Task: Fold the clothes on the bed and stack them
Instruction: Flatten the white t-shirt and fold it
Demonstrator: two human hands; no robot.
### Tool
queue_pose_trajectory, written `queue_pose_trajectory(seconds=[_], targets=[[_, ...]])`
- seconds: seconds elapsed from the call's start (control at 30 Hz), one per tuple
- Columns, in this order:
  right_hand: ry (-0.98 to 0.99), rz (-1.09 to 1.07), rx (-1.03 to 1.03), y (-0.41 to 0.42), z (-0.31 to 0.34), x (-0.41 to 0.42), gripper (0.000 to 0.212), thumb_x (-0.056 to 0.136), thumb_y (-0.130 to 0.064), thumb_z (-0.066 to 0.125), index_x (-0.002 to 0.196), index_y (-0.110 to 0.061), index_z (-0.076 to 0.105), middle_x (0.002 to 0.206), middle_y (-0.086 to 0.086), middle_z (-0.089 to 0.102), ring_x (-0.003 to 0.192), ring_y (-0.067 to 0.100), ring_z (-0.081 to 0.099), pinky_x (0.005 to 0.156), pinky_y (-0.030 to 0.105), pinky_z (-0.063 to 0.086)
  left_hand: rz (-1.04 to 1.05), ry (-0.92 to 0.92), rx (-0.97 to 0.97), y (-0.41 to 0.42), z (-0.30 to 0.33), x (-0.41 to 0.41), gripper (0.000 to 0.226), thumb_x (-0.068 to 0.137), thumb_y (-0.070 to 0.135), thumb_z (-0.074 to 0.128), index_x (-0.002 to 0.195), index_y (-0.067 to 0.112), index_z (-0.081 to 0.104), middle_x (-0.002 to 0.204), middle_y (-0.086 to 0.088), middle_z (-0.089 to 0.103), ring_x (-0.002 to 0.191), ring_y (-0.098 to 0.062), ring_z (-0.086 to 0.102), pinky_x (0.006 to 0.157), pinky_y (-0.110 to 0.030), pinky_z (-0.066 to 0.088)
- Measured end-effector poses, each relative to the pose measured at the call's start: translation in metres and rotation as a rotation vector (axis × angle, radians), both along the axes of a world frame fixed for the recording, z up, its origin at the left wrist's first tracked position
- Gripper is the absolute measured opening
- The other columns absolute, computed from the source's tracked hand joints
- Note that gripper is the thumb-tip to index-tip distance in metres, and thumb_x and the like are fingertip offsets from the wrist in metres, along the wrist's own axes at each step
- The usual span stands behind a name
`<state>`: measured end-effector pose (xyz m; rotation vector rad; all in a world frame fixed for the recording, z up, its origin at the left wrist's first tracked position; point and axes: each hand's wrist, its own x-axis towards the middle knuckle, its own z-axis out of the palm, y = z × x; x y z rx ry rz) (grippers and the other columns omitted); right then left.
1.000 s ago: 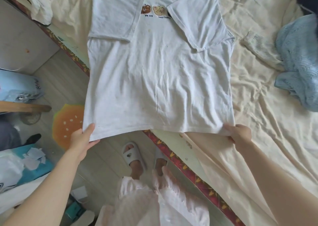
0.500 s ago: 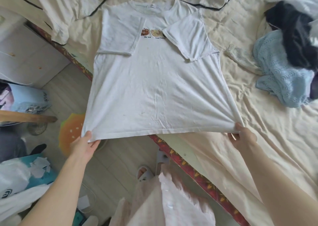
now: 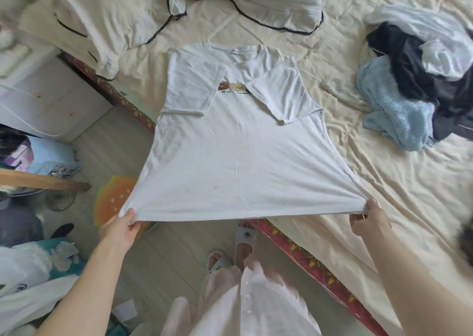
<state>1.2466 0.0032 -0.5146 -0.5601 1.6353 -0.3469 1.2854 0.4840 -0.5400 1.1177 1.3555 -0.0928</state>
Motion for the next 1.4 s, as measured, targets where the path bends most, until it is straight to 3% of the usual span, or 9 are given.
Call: queue_pose_trajectory(seconds=[0.17, 0.33, 0.43, 0.6, 0.7, 0.97, 1.23, 1.33, 1.4], targets=[[-0.152, -0.034, 0.085, 0.009, -0.001, 0.008, 0.031, 0.087, -0.019, 0.068, 0.117, -0.023, 0.062, 0.081, -0.010, 0.061, 0.053, 0.006, 0.063, 0.051, 0.022, 0.054, -0.014, -0.053, -0.088, -0.005, 0.009, 0.015, 0.048, 0.094, 0.001, 0.053, 0.140, 0.003, 0.038, 0.138, -0.015, 0.048, 0.121, -0.027, 0.050, 0.101, -0.036, 0.043], [-0.273, -0.062, 0.147, 0.004, 0.004, 0.036, 0.037, 0.092, -0.024, 0.061, 0.128, -0.018, 0.055, 0.117, -0.005, 0.064, 0.099, 0.012, 0.065, 0.068, 0.026, 0.056, -0.003, -0.166, -0.077, -0.011, 0.025, 0.056, 0.044, 0.092, 0.003, 0.058, 0.134, 0.005, 0.045, 0.126, -0.011, 0.054, 0.108, -0.024, 0.056, 0.088, -0.030, 0.048], [-0.367, -0.095, 0.138, -0.005, 0.010, 0.062, 0.035, 0.092, -0.021, 0.060, 0.126, -0.016, 0.054, 0.105, -0.004, 0.065, 0.093, 0.013, 0.065, 0.064, 0.030, 0.057, 0.048, -0.227, -0.038, -0.015, 0.039, 0.093, 0.041, 0.090, 0.001, 0.060, 0.129, 0.005, 0.047, 0.118, -0.009, 0.054, 0.103, -0.022, 0.057, 0.084, -0.029, 0.049], [-0.415, -0.048, 0.092, -0.018, 0.014, 0.129, 0.028, 0.092, -0.023, 0.061, 0.119, -0.019, 0.055, 0.101, -0.005, 0.063, 0.105, 0.011, 0.061, 0.085, 0.028, 0.053, 0.062, -0.324, -0.005, -0.028, 0.055, 0.172, 0.042, 0.091, -0.002, 0.057, 0.132, 0.002, 0.047, 0.115, -0.010, 0.054, 0.098, -0.022, 0.059, 0.080, -0.031, 0.052], [-0.429, 0.002, 0.044, -0.027, 0.006, 0.183, 0.014, 0.092, -0.023, 0.061, 0.105, -0.020, 0.058, 0.102, -0.006, 0.063, 0.096, 0.013, 0.063, 0.086, 0.031, 0.054, 0.073, -0.344, -0.007, -0.038, 0.056, 0.227, 0.024, 0.091, -0.003, 0.056, 0.114, 0.005, 0.053, 0.109, -0.011, 0.056, 0.089, -0.021, 0.062, 0.081, -0.034, 0.052], [-0.243, 0.243, -0.122, -0.050, -0.027, 0.296, 0.009, 0.093, -0.028, 0.060, 0.093, -0.020, 0.058, 0.097, -0.003, 0.065, 0.087, 0.017, 0.065, 0.067, 0.032, 0.057, -0.030, -0.302, 0.051, -0.062, 0.028, 0.346, 0.015, 0.092, -0.001, 0.056, 0.083, 0.011, 0.056, 0.090, -0.006, 0.061, 0.079, -0.016, 0.063, 0.069, -0.034, 0.054], [-0.226, 0.170, -0.008, -0.060, -0.071, 0.379, 0.034, 0.092, -0.031, 0.061, 0.120, -0.014, 0.055, 0.091, -0.006, 0.062, 0.099, 0.017, 0.064, 0.076, 0.034, 0.059, -0.108, -0.267, 0.071, -0.062, -0.020, 0.419, 0.003, 0.093, 0.002, 0.055, 0.094, 0.005, 0.057, 0.098, -0.008, 0.061, 0.091, -0.019, 0.064, 0.084, -0.036, 0.055], [-0.158, 0.243, 0.034, -0.057, -0.097, 0.394, 0.029, 0.094, -0.032, 0.057, 0.116, -0.014, 0.052, 0.089, -0.004, 0.059, 0.103, 0.016, 0.062, 0.081, 0.034, 0.055, -0.145, -0.213, 0.006, -0.070, -0.043, 0.433, 0.030, 0.098, 0.007, 0.048, 0.127, 0.001, 0.049, 0.118, -0.010, 0.056, 0.108, -0.020, 0.057, 0.094, -0.032, 0.050], [-0.097, 0.361, 0.017, -0.055, -0.112, 0.398, 0.031, 0.095, -0.031, 0.056, 0.119, -0.013, 0.050, 0.092, 0.002, 0.059, 0.092, 0.018, 0.063, 0.076, 0.035, 0.056, -0.154, -0.162, -0.004, -0.076, -0.054, 0.439, 0.033, 0.098, 0.011, 0.050, 0.129, 0.003, 0.047, 0.123, -0.010, 0.055, 0.106, -0.019, 0.058, 0.088, -0.031, 0.052]])
